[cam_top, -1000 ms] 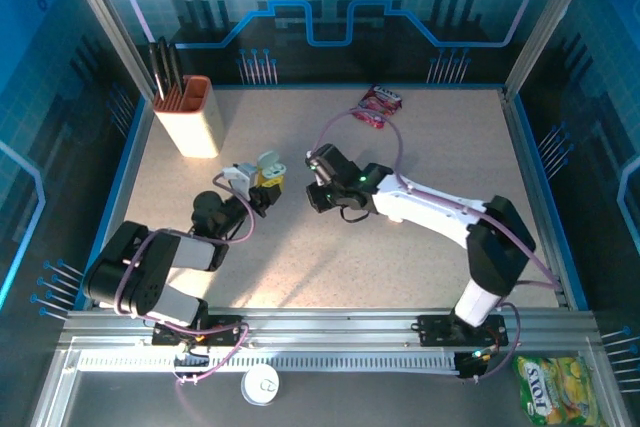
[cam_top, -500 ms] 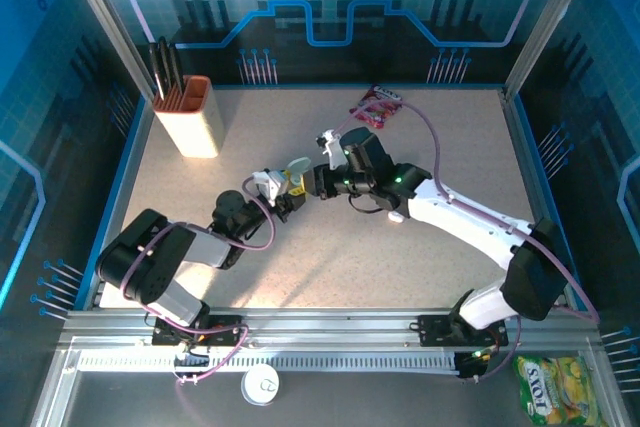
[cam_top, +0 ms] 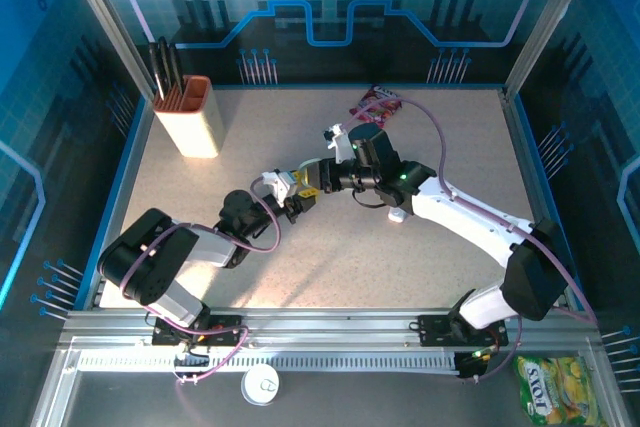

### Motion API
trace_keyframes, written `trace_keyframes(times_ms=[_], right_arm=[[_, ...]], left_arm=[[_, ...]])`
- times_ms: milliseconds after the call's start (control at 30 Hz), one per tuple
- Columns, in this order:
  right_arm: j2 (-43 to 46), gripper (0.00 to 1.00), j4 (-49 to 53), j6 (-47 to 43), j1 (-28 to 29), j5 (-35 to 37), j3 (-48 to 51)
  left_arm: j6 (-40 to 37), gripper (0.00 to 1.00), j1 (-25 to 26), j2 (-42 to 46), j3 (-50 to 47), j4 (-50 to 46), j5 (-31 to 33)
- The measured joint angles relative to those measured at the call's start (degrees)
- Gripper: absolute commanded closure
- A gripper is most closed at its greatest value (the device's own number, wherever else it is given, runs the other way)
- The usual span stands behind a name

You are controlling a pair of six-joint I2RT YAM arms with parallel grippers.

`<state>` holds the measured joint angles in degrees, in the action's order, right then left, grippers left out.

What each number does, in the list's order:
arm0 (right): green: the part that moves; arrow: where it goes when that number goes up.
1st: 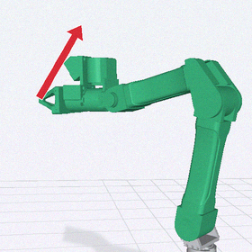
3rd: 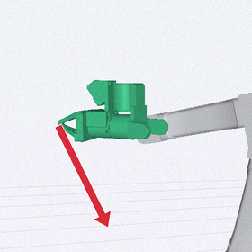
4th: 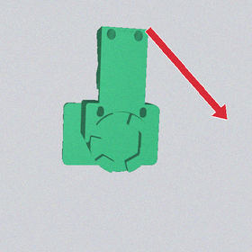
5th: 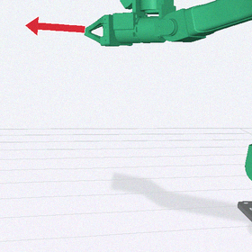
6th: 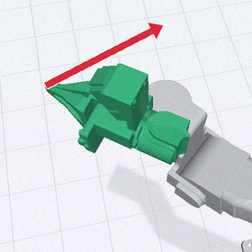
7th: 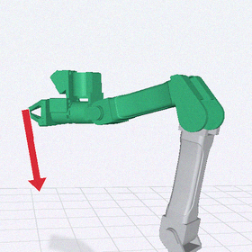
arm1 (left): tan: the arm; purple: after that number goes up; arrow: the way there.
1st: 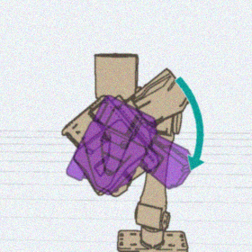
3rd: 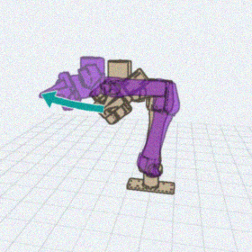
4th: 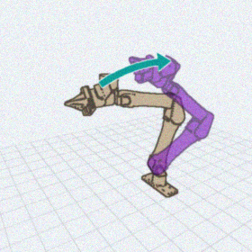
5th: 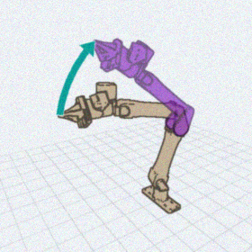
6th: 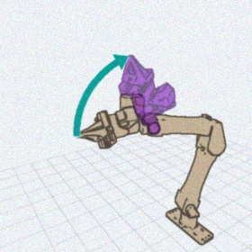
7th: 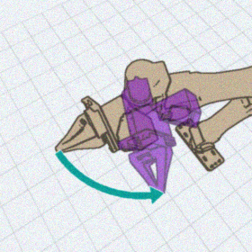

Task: Insert the wireless bluetooth earbuds into the charging case

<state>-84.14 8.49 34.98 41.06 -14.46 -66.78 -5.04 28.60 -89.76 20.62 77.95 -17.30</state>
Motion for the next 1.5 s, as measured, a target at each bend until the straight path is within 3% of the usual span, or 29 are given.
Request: trace_keyframes(times_ms=[533,1133,1233,1500], right_arm=[[-2.3,0.78,-0.5,0.2,-0.3,0.5,0.4],[-0.2,0.52,-0.1,0.4,-0.7,2.5,0.8],[1.6,0.52,0.4,-0.3,-1.0,2.8,1.2],[3.6,0.65,2.6,-3.3,-1.0,3.6,-0.4]], left_arm=[[0.2,0.64,0.1,0.0,0.6,-0.1,0.0],[0.2,0.64,0.1,0.0,0.6,-0.7,1.0],[0.1,0.64,0.1,0.0,0.5,-0.3,1.0],[-1.6,0.64,0.2,0.0,-0.9,0.0,1.0]])
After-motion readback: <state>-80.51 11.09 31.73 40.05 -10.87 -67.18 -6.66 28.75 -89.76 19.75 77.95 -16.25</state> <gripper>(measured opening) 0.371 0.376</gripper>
